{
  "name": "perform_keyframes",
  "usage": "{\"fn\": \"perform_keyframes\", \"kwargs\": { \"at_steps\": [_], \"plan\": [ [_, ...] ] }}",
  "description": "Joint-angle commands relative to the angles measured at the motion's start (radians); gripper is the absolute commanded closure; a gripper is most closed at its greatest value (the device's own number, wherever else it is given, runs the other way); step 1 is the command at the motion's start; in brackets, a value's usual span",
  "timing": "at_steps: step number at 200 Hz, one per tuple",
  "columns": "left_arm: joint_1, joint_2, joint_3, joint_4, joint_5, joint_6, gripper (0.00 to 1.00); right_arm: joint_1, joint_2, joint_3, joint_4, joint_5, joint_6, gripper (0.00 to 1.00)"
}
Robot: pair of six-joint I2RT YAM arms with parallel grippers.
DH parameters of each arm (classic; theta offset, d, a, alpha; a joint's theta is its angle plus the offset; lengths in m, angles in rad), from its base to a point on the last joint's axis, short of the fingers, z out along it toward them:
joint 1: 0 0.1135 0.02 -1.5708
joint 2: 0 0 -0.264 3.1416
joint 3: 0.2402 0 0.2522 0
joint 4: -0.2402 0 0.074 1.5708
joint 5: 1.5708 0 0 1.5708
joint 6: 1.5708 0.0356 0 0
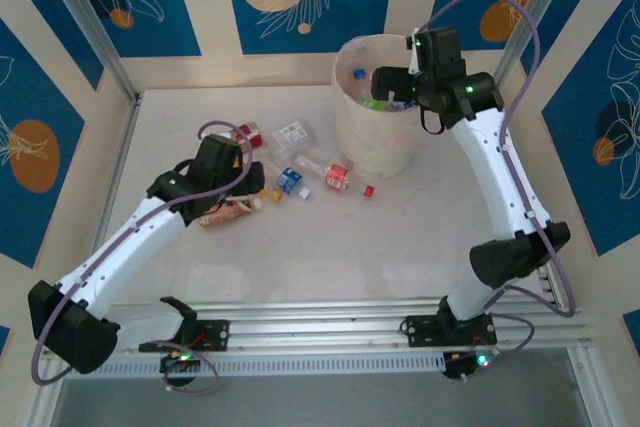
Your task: Put the plastic bottles in the bin
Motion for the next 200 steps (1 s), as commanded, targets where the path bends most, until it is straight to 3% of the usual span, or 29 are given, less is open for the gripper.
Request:
{"fn": "perform_keyframes", "kwargs": {
  "at_steps": [1, 57, 98, 200],
  "plan": [
    [0.059, -0.023, -0.063, -0.052, -0.048, -0.233, 0.01, 0.017, -0.068, -0.063, 0.037, -0.013, 0.041, 0.01],
    [0.13, -0.088, -0.261, 0.035, -0.038, -0.664, 0.0, 0.042, -0.131, -0.116, 0.059, -0.019, 0.05, 0.01],
    [0.132, -0.114, -0.354, 0.092, -0.072, -0.867, 0.01, 0.057, -0.145, -0.13, 0.079, -0.035, 0.053, 0.01],
    [0.157, 0.114, -0.344, 0.252, -0.023, -0.988, 0.0, 0.077, -0.145, -0.149, 0.093, -0.049, 0.059, 0.01]
  ]
}}
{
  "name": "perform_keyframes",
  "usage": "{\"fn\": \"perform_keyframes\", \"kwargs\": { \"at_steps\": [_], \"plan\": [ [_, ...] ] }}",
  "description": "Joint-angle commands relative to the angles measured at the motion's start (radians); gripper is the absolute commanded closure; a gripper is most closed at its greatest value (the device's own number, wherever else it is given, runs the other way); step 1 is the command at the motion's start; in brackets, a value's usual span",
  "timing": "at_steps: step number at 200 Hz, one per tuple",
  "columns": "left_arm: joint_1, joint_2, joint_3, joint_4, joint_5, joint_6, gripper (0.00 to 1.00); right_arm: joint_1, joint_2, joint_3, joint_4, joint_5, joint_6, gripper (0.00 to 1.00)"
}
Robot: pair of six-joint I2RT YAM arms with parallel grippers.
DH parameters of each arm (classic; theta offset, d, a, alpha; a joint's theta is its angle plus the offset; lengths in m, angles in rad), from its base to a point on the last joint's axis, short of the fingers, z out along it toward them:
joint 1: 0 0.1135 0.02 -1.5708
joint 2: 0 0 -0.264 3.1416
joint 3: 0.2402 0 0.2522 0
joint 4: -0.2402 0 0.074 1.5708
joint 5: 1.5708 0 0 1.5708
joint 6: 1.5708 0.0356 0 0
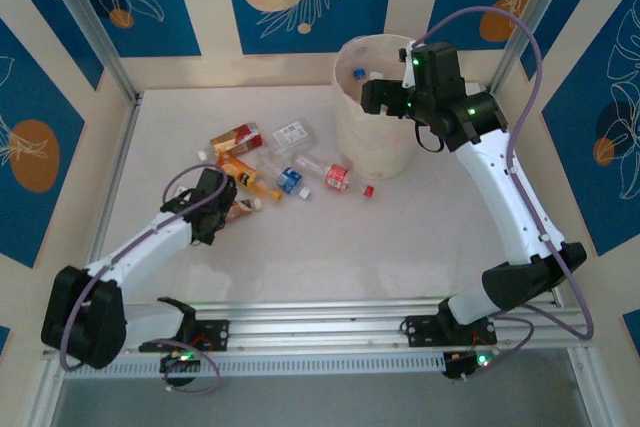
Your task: Put the plastic bottles in the bin
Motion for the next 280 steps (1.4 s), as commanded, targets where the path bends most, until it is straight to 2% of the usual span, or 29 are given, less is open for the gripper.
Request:
{"fn": "perform_keyframes", "kwargs": {
  "at_steps": [1, 61, 149, 222, 248, 280],
  "plan": [
    [0.019, 0.069, 0.037, 0.03, 0.014, -0.073, 0.01, 0.008, -0.026, -0.012, 0.017, -0.011, 0.02, 0.01],
    [0.031, 0.218, 0.074, 0.07, 0.034, -0.106, 0.01, 0.009, -0.029, -0.022, 0.016, -0.007, 0.017, 0.01],
    [0.063, 0.308, 0.081, 0.042, 0.015, -0.107, 0.22, 0.015, -0.02, -0.028, 0.022, -0.018, 0.024, 0.01],
    [0.065, 0.265, 0.075, 0.003, -0.026, -0.062, 0.48, 0.021, -0.018, -0.023, 0.019, -0.016, 0.03, 0.01],
    [0.064, 0.217, 0.091, -0.042, -0.056, -0.011, 0.51, 0.024, -0.026, -0.026, 0.021, -0.024, 0.036, 0.01],
    [0.063, 0.143, 0.149, -0.124, -0.103, 0.114, 0.53, 0.026, -0.044, -0.038, 0.032, -0.056, 0.048, 0.01]
  ]
}}
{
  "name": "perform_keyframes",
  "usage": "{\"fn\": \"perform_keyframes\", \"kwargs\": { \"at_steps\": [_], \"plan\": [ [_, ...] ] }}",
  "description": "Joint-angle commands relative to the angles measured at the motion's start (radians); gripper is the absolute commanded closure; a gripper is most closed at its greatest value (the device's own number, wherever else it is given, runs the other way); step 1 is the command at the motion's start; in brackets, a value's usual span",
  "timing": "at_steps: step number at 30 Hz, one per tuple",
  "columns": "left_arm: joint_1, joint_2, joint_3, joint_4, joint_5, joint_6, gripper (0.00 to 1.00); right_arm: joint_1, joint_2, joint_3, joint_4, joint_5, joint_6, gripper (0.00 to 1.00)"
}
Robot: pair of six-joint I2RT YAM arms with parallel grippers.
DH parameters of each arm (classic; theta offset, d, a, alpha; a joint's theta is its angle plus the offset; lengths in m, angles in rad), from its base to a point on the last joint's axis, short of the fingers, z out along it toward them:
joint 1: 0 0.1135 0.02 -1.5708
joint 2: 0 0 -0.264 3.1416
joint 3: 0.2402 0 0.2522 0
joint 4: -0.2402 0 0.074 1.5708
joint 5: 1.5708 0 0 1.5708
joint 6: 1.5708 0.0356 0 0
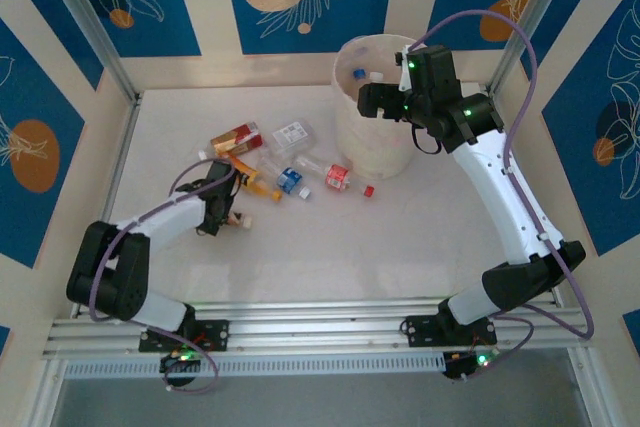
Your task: Put the plastic bottles in the bin
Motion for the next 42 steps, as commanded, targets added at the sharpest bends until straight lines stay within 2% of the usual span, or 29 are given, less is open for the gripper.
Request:
{"fn": "perform_keyframes", "kwargs": {
  "at_steps": [1, 6, 11, 14, 21, 28, 34, 42],
  "plan": [
    [0.013, -0.077, 0.066, -0.103, -0.069, 0.106, 0.53, 0.009, -0.042, -0.017, 0.031, -0.042, 0.028, 0.01],
    [0.007, -0.194, 0.085, -0.029, -0.059, 0.327, 0.53, 0.009, -0.065, -0.036, 0.048, -0.088, 0.047, 0.01],
    [-0.023, -0.274, 0.142, 0.061, 0.004, 0.57, 0.5, 0.007, -0.069, -0.033, 0.064, -0.158, 0.057, 0.01],
    [-0.053, -0.287, 0.18, 0.145, 0.095, 0.721, 0.5, 0.006, -0.069, -0.03, 0.079, -0.223, 0.068, 0.01],
    [-0.14, -0.252, 0.245, 0.319, 0.283, 0.964, 0.5, 0.002, -0.059, -0.032, 0.126, -0.364, 0.064, 0.01],
    [-0.219, -0.213, 0.263, 0.518, 0.503, 1.224, 0.5, -0.007, -0.04, -0.04, 0.194, -0.584, 0.067, 0.01],
    [-0.23, -0.185, 0.269, 0.662, 0.737, 1.333, 0.49, -0.002, -0.002, -0.041, 0.23, -0.705, 0.069, 0.01],
    [-0.23, -0.144, 0.307, 0.773, 0.933, 1.326, 0.49, 0.028, 0.043, -0.048, 0.268, -0.809, 0.062, 0.1]
  ]
}}
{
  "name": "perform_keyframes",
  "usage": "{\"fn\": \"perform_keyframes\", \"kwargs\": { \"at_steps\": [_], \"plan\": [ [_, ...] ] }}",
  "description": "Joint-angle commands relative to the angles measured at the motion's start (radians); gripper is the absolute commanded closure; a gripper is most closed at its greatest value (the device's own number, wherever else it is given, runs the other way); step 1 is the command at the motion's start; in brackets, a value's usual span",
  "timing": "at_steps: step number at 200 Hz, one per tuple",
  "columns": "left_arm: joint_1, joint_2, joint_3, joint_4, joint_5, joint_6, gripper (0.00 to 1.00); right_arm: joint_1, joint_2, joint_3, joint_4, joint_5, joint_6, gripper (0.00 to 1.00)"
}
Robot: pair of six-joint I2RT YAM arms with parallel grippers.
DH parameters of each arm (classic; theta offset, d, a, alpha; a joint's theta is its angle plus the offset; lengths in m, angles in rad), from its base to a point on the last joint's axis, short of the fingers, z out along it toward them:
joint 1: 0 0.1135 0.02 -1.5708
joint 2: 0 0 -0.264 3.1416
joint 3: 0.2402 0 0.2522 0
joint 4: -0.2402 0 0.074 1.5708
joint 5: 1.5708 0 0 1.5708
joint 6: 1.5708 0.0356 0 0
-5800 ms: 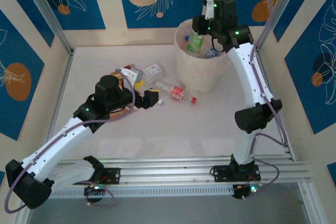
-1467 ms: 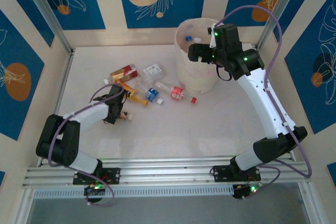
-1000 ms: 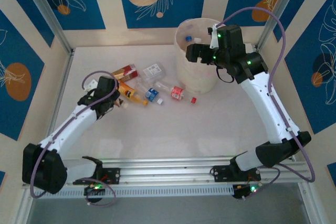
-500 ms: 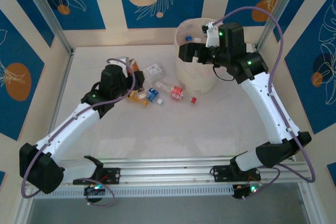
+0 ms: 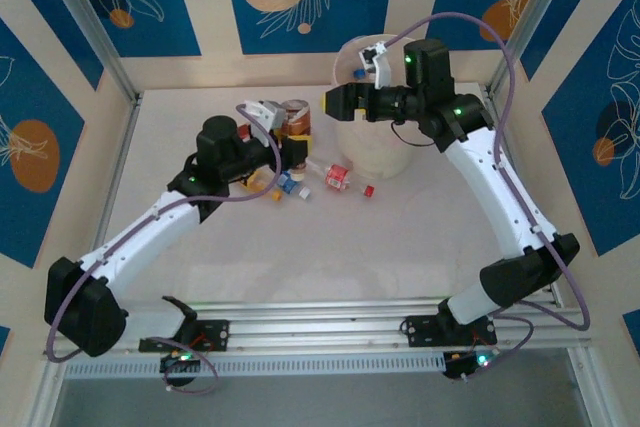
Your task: Put the plastic bottles in the bin
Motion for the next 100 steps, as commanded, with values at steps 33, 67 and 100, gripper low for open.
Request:
{"fn": "perform_keyframes", "kwargs": {
  "at_steps": [33, 67, 100],
  "plan": [
    [-0.008, 0.043, 0.085, 0.142, 0.208, -0.027, 0.49, 0.077, 0.023, -0.009, 0.038, -0.097, -0.075, 0.13],
    [-0.008, 0.052, 0.103, 0.147, 0.237, -0.045, 0.5, 0.109, 0.04, 0.0, 0.038, -0.081, -0.096, 0.14],
    [-0.011, 0.055, 0.103, 0.15, 0.267, -0.049, 0.5, 0.123, 0.075, 0.028, 0.027, -0.063, -0.098, 0.18]
  ]
}}
